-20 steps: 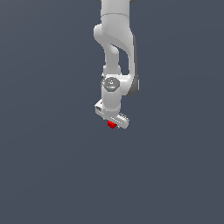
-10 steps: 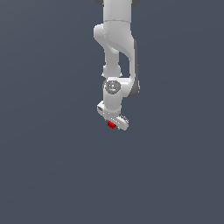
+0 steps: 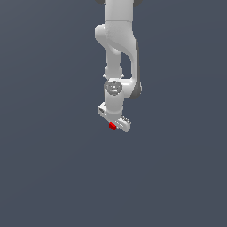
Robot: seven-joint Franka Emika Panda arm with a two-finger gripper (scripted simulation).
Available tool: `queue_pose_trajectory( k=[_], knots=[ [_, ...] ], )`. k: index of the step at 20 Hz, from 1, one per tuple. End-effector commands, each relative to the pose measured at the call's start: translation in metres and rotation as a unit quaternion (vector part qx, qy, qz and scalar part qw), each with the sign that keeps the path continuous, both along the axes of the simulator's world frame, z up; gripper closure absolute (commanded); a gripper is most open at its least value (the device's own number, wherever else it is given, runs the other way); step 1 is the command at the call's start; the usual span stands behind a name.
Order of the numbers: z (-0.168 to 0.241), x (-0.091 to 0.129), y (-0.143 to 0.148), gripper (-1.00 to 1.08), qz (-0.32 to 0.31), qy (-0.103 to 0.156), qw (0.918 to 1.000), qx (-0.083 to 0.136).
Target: Pick up the red cube and move it to a goal position.
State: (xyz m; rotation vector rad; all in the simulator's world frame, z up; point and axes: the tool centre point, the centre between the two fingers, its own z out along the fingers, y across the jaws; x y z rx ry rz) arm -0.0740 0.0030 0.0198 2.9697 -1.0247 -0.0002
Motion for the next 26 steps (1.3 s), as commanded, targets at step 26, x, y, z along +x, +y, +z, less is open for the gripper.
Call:
queue_pose_trajectory(
  k=[26],
  knots=[
    [0.1,0.01,0.02,1.08,0.0,0.0,1.0,0.0]
  ],
)
